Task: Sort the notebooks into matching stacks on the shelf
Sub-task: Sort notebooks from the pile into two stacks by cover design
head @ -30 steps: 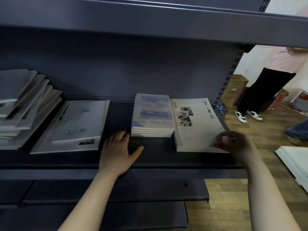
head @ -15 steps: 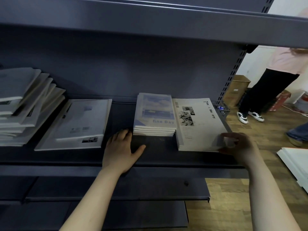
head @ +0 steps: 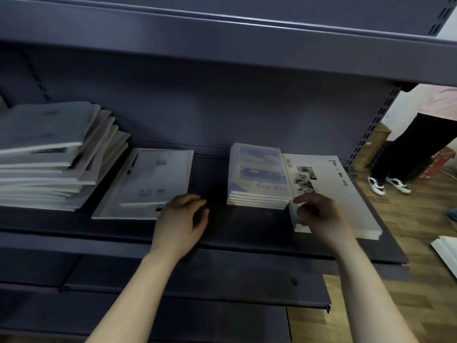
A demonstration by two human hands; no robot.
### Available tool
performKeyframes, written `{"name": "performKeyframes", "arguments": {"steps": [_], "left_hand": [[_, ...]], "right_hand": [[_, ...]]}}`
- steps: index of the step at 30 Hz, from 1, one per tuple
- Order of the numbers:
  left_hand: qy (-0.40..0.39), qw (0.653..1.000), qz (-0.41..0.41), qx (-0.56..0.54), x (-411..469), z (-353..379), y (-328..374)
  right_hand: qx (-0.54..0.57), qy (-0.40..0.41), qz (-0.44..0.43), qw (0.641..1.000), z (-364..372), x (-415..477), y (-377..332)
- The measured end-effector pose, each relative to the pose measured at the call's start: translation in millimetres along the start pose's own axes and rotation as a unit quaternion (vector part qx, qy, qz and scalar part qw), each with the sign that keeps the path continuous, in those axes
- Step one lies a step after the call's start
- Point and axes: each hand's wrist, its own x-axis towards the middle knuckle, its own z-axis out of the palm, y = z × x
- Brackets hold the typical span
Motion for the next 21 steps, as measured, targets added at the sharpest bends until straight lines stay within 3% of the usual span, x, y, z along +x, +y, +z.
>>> {"name": "performKeyframes", "arguments": {"steps": [2,5,15,18,21], "left_hand": [[0.01,0.999,-0.015,0.033,5.7,-7.2,-19.1],[-0.028,0.994,-0.065,0.087,15.7,-12.9,-44.3],[-0.061,0.976,-0.101,0.182,44.2,-7.9,-64.2],[-0.046,0.977,-0.082,0.193,53.4,-11.7,-66.3],[-0.039,0.982,-0.008,0.182,57.0,-14.9,-67.7]], "right_hand": [[-0.012,-0.027,-0.006,1.0,23.9,-3.4,-10.7],[-0.08,-0.005,-0.027,0.996,49.7,-6.9,-23.1],[-0.048,-0.025,-0.041,0.998,108.3,-12.0,-55.7],[-0.066,-0.017,-0.044,0.997,116.2,-12.8,-61.9],[-0.066,-0.011,-0.031,0.997,119.0,-14.6,-64.3]]}}
